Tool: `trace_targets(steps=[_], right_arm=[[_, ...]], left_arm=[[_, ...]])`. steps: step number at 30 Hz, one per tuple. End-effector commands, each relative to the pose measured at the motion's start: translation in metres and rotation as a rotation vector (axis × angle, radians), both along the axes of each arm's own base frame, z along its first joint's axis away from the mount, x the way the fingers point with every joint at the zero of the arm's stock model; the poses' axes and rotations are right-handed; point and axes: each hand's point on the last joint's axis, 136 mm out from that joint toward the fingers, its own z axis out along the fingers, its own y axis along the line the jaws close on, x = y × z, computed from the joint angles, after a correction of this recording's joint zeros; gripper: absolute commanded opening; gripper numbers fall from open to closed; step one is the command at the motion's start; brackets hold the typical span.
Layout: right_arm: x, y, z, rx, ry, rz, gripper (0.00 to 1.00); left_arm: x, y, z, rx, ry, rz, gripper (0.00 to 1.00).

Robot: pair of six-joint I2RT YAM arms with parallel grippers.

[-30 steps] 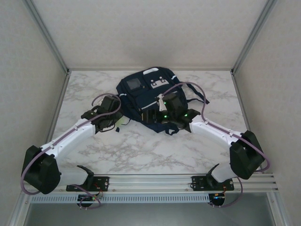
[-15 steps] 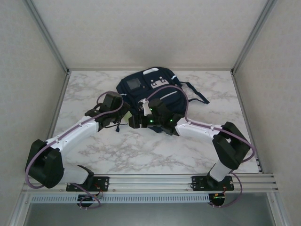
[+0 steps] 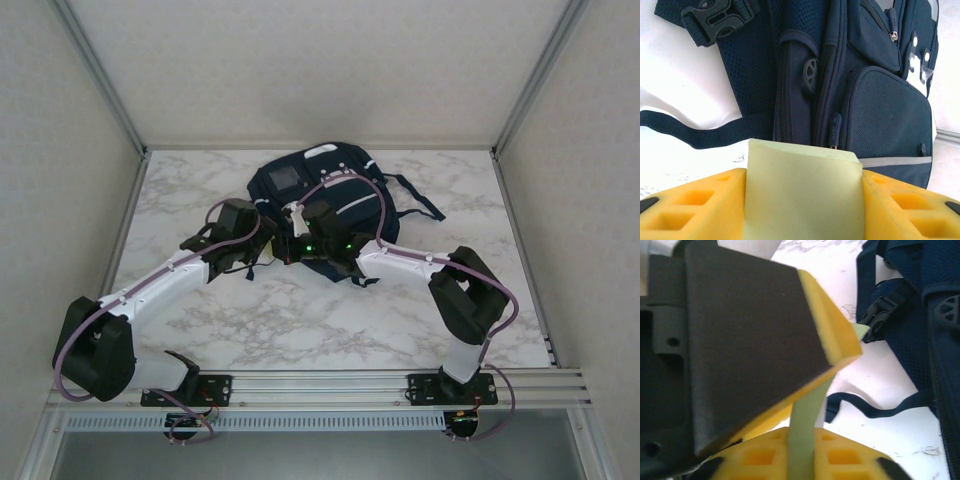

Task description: Pack books, pencil case, and school supplies into a backpack

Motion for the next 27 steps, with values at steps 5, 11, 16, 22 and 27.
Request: trace_targets(steps=[5,11,16,22,27], right_arm=[[0.017,-0.02,0.026,0.016,-0.059,-0.07,0.04],[0.017,-0.088,0.026,-0.11,-0.044,-0.205,0.05],[0.025,-0.171,0.021,-0.32,-0.025,-0.436,0.0],[0.021,-0.248,0.028,-0.451,-0.023,-0.657,0.0],[0.016,-0.294,0.044,-0.487,-0.093,-0.807,0.0]], left_arm=[[-0.004,0.005,0.025,0.043,-0.042,-0.035,1.0],[0.013,0.002,0.059,0.24,-0.155,-0.207,1.0],[0.025,-0.038,0.06,0.386,-0.169,-0.496,0.99],[0.025,-0.104,0.05,0.613,-0.19,-0.837,0.9],[0.027,-0.135,0.033,0.657,-0.178,-0.963,0.88]])
